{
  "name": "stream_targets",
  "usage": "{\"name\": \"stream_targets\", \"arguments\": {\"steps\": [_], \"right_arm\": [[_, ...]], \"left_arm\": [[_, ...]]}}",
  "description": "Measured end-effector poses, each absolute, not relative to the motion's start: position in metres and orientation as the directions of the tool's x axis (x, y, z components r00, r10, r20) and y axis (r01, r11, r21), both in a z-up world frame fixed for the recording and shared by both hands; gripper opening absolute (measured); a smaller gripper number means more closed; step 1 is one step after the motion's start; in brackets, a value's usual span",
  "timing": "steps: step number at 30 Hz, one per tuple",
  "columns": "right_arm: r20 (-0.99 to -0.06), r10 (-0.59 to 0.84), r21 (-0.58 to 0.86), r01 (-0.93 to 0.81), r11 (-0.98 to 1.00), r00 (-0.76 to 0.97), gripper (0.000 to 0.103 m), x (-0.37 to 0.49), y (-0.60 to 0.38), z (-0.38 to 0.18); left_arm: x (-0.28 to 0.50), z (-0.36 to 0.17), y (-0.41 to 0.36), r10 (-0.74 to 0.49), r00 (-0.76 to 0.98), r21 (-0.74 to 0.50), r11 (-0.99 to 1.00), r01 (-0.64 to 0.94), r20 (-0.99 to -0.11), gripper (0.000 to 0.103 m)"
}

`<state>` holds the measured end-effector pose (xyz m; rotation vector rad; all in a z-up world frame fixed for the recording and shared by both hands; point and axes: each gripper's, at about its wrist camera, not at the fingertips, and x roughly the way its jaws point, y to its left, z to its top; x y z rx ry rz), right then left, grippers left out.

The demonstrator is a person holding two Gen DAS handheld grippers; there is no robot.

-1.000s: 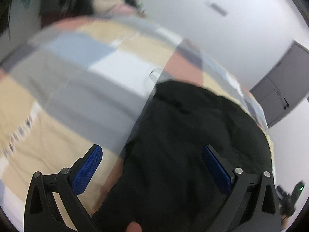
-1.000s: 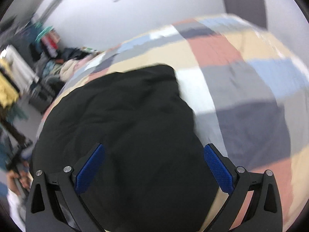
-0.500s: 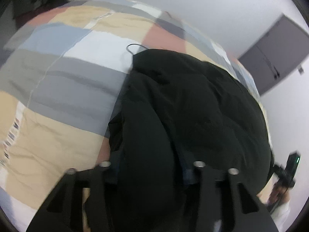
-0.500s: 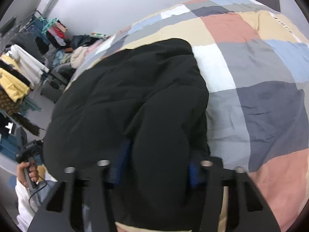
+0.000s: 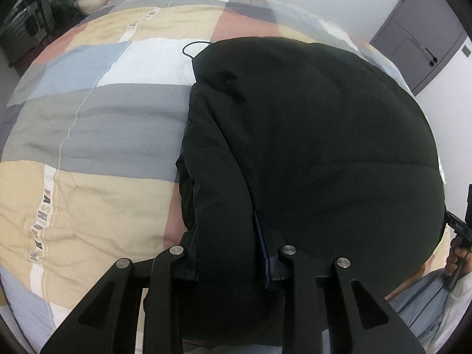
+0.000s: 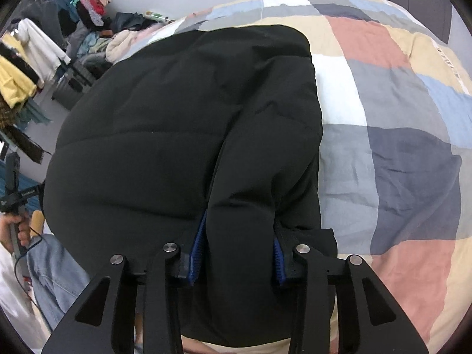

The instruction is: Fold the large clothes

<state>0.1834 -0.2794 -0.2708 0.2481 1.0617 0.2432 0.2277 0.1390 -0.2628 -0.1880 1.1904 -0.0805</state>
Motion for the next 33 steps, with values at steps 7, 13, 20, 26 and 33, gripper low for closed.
{"name": "stream_targets", "arguments": {"steps": [7, 13, 20, 26, 33], "right_arm": [[-0.819, 0.297, 0.332, -0.016, 0.943, 0.491, 0.045, 0.18, -0.289, -0.259], [-0.767, 0.284, 0.342, -0.008, 0.94, 0.576, 0.082, 0.165, -0.294, -0.217], [-0.659, 0.27, 0.352, -0.03, 0.936, 0.702, 0.102, 0.147, -0.293, -0.145], [-0.543, 0.262, 0.35, -0.068, 0.934, 0.798, 0.103, 0.122, -0.283, -0.087], [-0.432, 0.238, 0.287, -0.118, 0.951, 0.87, 0.103, 0.083, -0.263, -0.044]], "left_arm": [[0.223, -0.248, 0.151, -0.166, 0.404, -0.238, 0.962, -0.133, -0.899, 0.032], [0.214, -0.207, 0.148, -0.113, 0.498, -0.214, 0.965, -0.152, -0.86, 0.063], [0.188, -0.132, 0.12, -0.061, 0.647, -0.15, 0.985, -0.084, -0.76, 0.077], [0.161, -0.08, 0.085, -0.015, 0.736, -0.072, 0.996, -0.046, -0.677, 0.084], [0.112, -0.033, 0.044, -0.024, 0.806, -0.055, 0.998, -0.011, -0.592, 0.084]]}}
